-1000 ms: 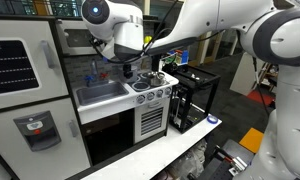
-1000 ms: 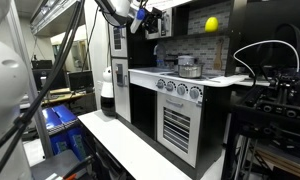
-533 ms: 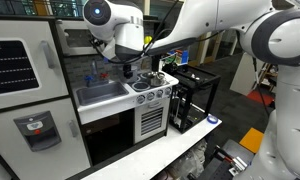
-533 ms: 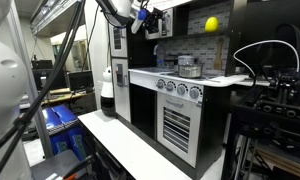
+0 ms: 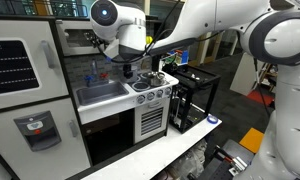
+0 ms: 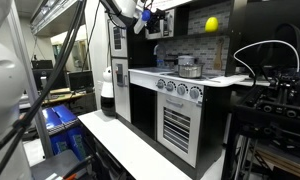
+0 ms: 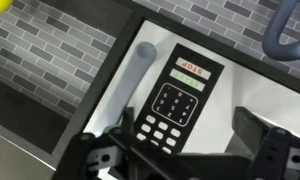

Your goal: Close the microwave door

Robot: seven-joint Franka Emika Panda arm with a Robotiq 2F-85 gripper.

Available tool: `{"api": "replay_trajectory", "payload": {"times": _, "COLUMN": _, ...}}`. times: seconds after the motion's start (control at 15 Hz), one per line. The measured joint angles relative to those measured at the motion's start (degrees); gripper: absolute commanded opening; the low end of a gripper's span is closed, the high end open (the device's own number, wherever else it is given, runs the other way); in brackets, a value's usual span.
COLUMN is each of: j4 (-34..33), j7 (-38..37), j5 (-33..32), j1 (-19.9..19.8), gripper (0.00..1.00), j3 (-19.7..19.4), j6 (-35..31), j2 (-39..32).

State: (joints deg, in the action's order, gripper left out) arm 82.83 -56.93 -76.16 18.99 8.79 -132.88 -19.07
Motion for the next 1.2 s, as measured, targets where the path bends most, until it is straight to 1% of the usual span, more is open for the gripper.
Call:
{"api": "replay_trajectory", "payload": {"times": 0.27, "j4": 1.4, "j7": 1.5, "j5": 0.1, "j1": -0.4, "gripper": 1.00, "j3": -0.1, "j6": -1.1, "j2": 0.6}}
{"api": "replay_trajectory", "payload": {"times": 1.2, "j4": 1.4, "j7": 1.4, "j5": 0.1, "j1": -0.1, "gripper": 1.00, "j3": 0.0, "j6": -1.1, "j2": 0.5}}
